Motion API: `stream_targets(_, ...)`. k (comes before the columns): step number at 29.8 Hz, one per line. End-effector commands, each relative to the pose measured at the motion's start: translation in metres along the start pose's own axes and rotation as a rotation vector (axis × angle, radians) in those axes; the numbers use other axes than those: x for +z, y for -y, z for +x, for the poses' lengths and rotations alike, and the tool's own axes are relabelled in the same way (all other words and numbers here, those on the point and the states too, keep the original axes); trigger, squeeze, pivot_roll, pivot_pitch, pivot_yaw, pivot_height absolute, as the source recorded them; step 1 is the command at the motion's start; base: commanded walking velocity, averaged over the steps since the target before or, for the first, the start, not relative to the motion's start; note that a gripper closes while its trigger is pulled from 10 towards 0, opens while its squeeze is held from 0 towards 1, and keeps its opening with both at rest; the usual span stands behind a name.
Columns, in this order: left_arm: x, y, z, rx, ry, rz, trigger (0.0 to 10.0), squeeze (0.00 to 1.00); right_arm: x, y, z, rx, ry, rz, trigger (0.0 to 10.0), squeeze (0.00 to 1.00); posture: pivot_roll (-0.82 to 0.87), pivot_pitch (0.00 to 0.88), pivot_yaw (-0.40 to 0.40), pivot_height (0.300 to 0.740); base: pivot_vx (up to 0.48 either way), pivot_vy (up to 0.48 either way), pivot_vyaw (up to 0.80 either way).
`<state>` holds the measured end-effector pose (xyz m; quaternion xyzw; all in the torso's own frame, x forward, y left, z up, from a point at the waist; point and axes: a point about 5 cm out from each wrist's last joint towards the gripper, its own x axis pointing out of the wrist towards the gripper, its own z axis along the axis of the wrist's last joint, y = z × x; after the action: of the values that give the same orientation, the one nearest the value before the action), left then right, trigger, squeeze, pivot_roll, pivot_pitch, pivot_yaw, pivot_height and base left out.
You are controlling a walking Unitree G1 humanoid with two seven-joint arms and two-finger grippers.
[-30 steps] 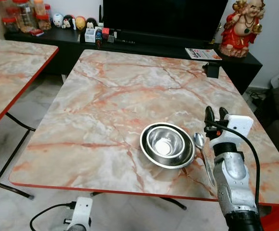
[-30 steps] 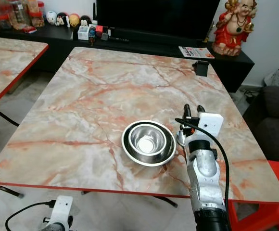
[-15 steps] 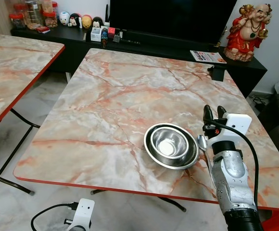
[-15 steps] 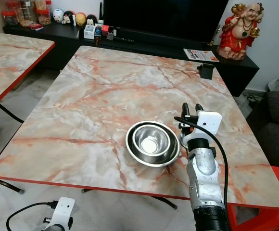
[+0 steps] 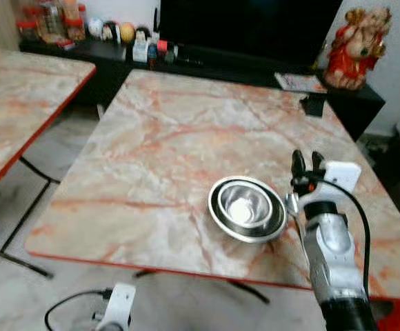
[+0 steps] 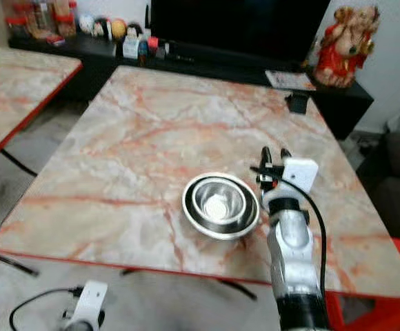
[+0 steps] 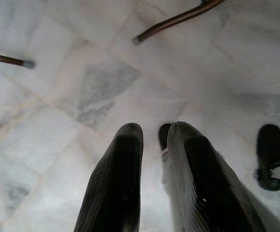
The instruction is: Setting the table
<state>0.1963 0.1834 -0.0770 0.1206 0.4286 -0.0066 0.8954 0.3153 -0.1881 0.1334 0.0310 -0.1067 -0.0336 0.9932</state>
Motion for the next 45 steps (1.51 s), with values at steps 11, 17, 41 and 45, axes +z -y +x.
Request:
stream_targets(11,0.029,-0.001,0.006,-0.065,0.052,0.099,10.0,0.00,0.003,0.007,-0.003,-0.088,0.044,0.014,10.0,0.00,-0.05,0.000,0.038,0.728,0.000,0.000,0.00)
stream_targets(17,0.030,0.001,0.006,-0.065,0.048,0.074,10.0,0.00,0.002,0.007,-0.004,-0.078,0.042,0.001,10.0,0.00,-0.05,0.000,0.026,0.728,0.000,0.000,0.00)
stream_targets(41,0.024,0.000,0.005,-0.056,0.028,0.037,10.0,0.00,0.007,0.002,0.004,-0.076,0.050,0.023,10.0,0.00,-0.04,0.000,0.026,0.728,0.000,0.373,0.00)
stream_targets(45,0.024,-0.001,0.005,-0.057,0.029,0.041,10.0,0.00,0.008,0.003,0.003,-0.084,0.053,0.025,10.0,0.00,-0.04,0.000,0.031,0.728,0.000,0.480,0.00)
